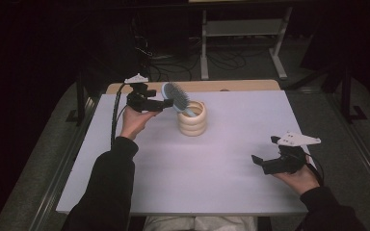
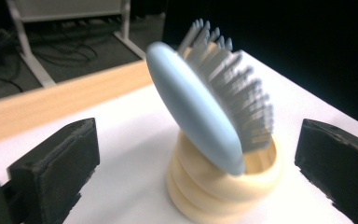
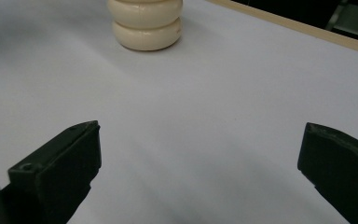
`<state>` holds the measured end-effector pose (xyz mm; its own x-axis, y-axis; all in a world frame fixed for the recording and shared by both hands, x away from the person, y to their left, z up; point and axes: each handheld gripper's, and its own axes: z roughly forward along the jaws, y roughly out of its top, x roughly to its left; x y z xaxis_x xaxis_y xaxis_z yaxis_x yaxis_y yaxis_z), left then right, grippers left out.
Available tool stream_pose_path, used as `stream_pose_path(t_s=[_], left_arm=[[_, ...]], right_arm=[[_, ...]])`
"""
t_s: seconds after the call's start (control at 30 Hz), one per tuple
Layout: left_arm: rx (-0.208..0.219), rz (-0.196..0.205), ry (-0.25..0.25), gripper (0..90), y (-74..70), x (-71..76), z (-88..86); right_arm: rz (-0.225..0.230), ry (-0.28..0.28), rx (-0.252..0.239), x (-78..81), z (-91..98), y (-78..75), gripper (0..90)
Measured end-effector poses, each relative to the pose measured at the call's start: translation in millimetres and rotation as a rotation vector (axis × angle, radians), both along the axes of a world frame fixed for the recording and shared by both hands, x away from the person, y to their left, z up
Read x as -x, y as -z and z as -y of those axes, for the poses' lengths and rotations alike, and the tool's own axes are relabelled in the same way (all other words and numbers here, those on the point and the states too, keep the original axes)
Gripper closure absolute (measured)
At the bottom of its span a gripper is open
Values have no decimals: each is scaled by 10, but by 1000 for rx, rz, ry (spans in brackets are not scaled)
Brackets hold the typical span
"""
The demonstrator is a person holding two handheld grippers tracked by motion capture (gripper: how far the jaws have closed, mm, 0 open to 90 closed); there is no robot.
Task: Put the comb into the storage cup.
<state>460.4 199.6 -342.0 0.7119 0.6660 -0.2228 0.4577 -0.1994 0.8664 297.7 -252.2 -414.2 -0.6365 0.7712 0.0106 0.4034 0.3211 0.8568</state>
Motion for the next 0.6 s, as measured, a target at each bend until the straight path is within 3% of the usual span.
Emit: stream_pose_path(t_s=[0.2,0.3,0.6], left_arm=[[21,33,31,0,-9,85,-69],[37,97,23,0,-41,175,-161],[53,132,14,0,-50,329,-412]], right_arm=[[-3,5,3,-6,5,6,0],[-6,5,6,-10,3,10,0],[-4,11,1,-8,19,7,0]])
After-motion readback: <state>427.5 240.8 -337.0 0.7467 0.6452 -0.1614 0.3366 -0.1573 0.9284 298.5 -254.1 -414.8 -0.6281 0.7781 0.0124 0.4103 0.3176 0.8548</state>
